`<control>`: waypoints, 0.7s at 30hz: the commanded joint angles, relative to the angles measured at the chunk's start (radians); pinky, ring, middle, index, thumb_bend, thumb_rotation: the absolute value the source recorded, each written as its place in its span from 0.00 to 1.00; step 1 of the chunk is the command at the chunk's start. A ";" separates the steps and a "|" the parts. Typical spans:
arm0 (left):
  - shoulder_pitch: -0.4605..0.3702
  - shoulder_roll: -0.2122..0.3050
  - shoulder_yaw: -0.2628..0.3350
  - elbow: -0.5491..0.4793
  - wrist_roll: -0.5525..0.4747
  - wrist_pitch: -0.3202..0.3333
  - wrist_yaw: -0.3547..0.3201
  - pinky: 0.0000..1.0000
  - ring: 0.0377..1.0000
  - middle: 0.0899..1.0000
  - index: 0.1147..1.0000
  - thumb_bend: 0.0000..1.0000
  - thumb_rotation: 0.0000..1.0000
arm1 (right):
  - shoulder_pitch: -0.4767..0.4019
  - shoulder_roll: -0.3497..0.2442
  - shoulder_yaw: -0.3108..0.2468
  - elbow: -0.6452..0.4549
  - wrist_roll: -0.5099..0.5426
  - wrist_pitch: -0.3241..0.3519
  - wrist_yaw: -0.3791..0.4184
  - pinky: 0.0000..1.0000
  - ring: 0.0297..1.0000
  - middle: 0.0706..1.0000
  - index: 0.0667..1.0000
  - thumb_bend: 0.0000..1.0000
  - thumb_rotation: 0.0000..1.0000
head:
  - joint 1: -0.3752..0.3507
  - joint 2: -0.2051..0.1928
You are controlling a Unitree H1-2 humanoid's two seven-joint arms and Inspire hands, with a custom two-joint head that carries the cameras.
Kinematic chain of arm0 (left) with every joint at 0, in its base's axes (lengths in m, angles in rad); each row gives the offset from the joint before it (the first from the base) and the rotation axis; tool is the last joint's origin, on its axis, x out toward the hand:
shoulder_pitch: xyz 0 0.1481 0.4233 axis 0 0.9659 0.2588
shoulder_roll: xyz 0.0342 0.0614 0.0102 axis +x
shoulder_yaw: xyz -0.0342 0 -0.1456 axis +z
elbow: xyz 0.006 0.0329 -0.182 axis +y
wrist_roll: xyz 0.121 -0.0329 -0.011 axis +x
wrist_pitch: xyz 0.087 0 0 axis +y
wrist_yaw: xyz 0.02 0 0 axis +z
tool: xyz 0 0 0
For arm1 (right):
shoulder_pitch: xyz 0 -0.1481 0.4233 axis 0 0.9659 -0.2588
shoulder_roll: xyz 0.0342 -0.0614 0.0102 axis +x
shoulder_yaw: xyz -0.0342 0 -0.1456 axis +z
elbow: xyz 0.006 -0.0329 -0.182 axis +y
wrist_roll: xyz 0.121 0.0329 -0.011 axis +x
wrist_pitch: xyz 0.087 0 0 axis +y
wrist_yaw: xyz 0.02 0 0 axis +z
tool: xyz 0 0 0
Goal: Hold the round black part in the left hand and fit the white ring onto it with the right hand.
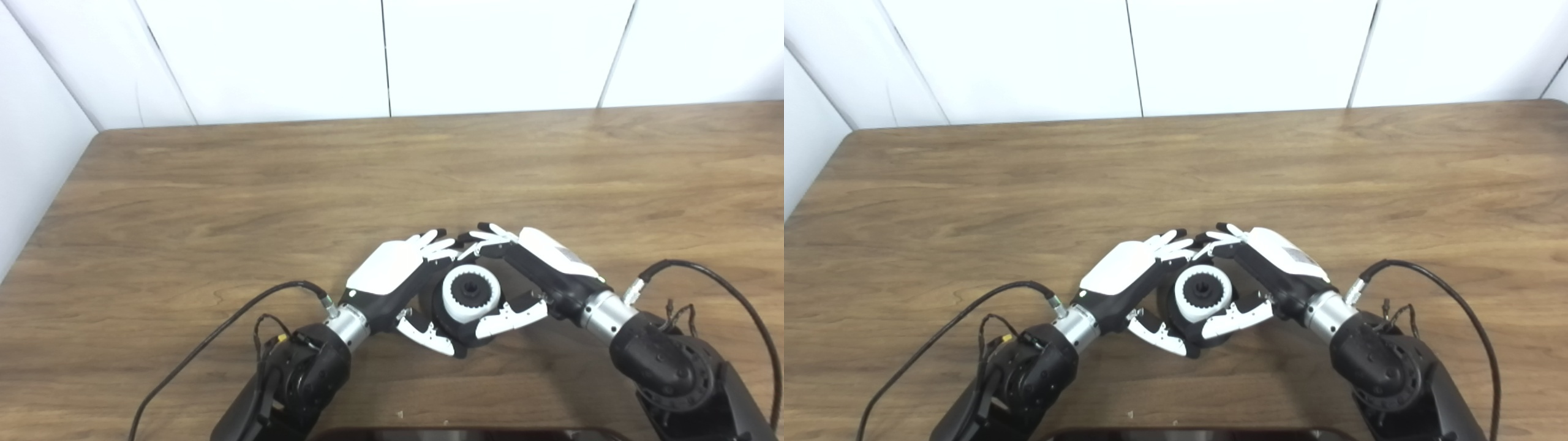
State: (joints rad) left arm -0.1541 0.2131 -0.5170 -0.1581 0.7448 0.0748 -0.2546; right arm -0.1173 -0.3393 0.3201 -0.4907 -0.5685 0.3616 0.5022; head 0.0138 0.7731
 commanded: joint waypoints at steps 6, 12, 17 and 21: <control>0.008 0.019 0.006 0.014 0.045 0.036 -0.029 0.96 1.00 0.92 0.82 1.00 0.28 | -0.015 -0.017 -0.014 -0.015 0.004 -0.019 -0.008 1.00 1.00 0.91 0.66 1.00 0.49 | 0.000 -0.002; 0.009 0.029 0.023 0.018 0.043 0.037 -0.028 0.96 1.00 0.93 0.84 1.00 0.30 | -0.008 -0.021 -0.024 -0.015 0.018 -0.019 -0.014 1.00 1.00 0.91 0.69 1.00 0.48 | 0.003 -0.003; 0.018 0.044 0.046 0.005 0.023 0.041 -0.044 0.95 1.00 0.93 0.85 1.00 0.30 | 0.006 -0.028 -0.040 -0.015 0.030 -0.027 -0.023 1.00 1.00 0.90 0.69 1.00 0.50 | 0.005 -0.003; 0.027 0.051 0.066 -0.004 -0.001 0.051 -0.062 0.94 1.00 0.94 0.86 1.00 0.30 | 0.017 -0.029 -0.053 -0.015 0.036 -0.034 -0.032 1.00 1.00 0.91 0.72 1.00 0.51 | 0.004 -0.005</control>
State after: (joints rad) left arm -0.1392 0.2223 -0.4717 -0.1705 0.7314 0.0940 -0.2908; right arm -0.0879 -0.3591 0.2811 -0.4892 -0.5323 0.3558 0.4948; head 0.0169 0.7685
